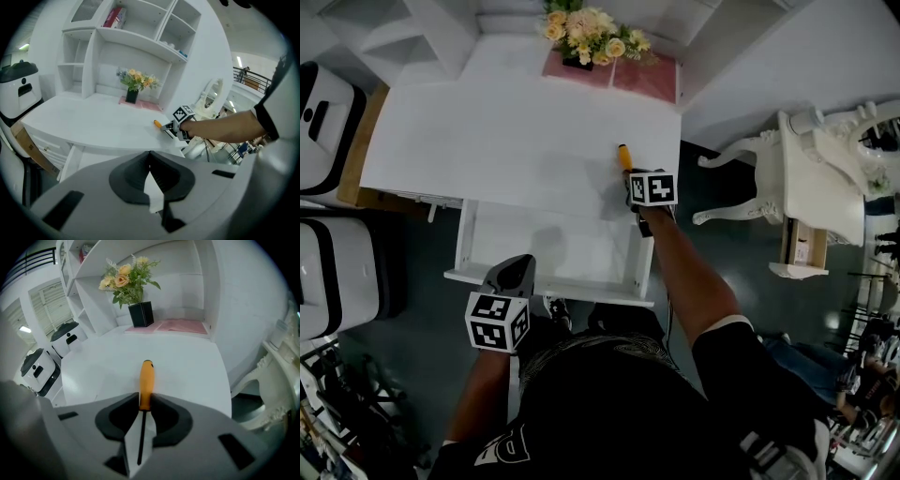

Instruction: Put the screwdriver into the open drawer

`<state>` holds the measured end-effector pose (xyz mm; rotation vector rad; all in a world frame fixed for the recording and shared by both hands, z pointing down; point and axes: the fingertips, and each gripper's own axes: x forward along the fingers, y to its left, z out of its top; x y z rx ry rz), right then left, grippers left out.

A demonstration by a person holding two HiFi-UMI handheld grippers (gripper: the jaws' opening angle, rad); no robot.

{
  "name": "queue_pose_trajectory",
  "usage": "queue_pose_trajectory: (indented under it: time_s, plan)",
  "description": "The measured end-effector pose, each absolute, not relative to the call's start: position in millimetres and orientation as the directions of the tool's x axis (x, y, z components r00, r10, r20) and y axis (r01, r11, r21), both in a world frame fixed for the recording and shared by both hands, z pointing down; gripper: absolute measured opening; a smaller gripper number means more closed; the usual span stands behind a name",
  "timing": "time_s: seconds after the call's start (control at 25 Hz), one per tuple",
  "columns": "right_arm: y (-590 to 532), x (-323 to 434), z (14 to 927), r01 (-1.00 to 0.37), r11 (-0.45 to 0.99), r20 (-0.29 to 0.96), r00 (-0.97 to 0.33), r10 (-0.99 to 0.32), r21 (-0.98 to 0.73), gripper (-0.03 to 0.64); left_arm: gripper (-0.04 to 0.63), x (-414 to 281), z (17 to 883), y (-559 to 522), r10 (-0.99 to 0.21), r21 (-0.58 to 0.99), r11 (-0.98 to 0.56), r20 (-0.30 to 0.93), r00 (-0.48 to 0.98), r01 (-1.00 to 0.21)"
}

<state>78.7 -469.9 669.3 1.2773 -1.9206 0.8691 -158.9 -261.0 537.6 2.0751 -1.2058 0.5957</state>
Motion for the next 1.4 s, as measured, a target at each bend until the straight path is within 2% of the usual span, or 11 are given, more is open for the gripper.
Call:
queue_pose_trajectory:
  time_s: [0.52, 0.96, 1.4]
  plan:
    - [-453, 77, 651, -0.942, 0.276, 0.8, -0.31, -0.514, -0.188, 0.086, 0.015, -166, 528, -255, -0.585, 0.342, -0.373, 0.635, 0.505, -0.862]
    - [-432, 76, 628, -0.936, 0.22, 0.76, -0.352, -0.546, -0.275, 0.084, 0.015, -167, 524, -246, -0.574, 0.341, -0.413, 0.622, 0.532, -0.844]
    - [-413, 76, 611, -0.932, 0.225, 0.735, -0.362, -0.574, -0.283, 0.083, 0.015, -163, 520, -238, -0.57, 0.338, -0.442, 0.61, 0.551, -0.831]
